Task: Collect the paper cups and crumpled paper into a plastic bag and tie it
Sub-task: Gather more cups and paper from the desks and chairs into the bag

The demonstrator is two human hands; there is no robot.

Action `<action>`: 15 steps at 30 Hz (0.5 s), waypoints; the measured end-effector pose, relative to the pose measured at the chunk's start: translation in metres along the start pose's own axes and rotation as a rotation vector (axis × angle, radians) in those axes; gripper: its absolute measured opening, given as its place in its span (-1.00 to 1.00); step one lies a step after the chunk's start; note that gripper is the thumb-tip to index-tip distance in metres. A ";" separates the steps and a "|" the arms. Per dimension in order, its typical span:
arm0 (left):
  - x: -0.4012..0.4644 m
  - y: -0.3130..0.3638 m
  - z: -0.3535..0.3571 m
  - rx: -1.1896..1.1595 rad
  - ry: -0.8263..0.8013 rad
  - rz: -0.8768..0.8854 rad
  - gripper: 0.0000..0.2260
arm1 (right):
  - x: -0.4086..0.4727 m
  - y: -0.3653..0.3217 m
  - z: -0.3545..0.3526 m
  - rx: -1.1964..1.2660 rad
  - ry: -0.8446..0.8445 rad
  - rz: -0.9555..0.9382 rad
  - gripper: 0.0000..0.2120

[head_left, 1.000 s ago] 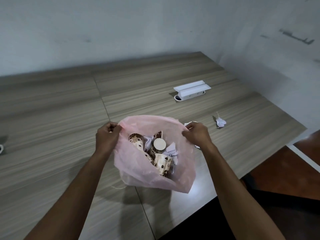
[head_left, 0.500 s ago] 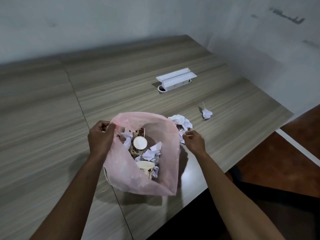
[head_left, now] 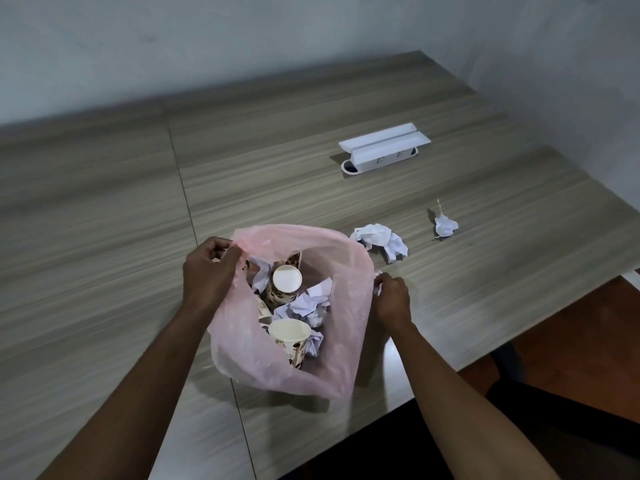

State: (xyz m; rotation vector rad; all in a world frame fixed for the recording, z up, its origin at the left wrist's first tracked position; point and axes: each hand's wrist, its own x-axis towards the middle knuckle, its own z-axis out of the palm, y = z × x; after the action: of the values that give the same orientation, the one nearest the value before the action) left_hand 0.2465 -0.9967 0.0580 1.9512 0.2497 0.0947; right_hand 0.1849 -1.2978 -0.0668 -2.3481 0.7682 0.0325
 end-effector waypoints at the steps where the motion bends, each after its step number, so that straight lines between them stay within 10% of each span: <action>1: -0.001 -0.002 -0.001 -0.002 0.001 -0.009 -0.97 | -0.004 0.003 0.000 0.032 -0.011 0.013 -0.83; 9: -0.015 0.005 -0.011 -0.039 0.024 -0.032 -0.95 | -0.024 -0.008 -0.042 0.632 0.066 0.226 -0.77; 15: -0.020 0.007 -0.015 -0.048 0.024 -0.059 -0.95 | -0.050 -0.075 -0.106 0.987 -0.124 -0.131 -0.86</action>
State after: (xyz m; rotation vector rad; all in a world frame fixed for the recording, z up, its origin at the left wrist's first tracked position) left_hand 0.2253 -0.9905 0.0714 1.8944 0.3184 0.0851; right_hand 0.1653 -1.2895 0.0705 -1.4281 0.4123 -0.2103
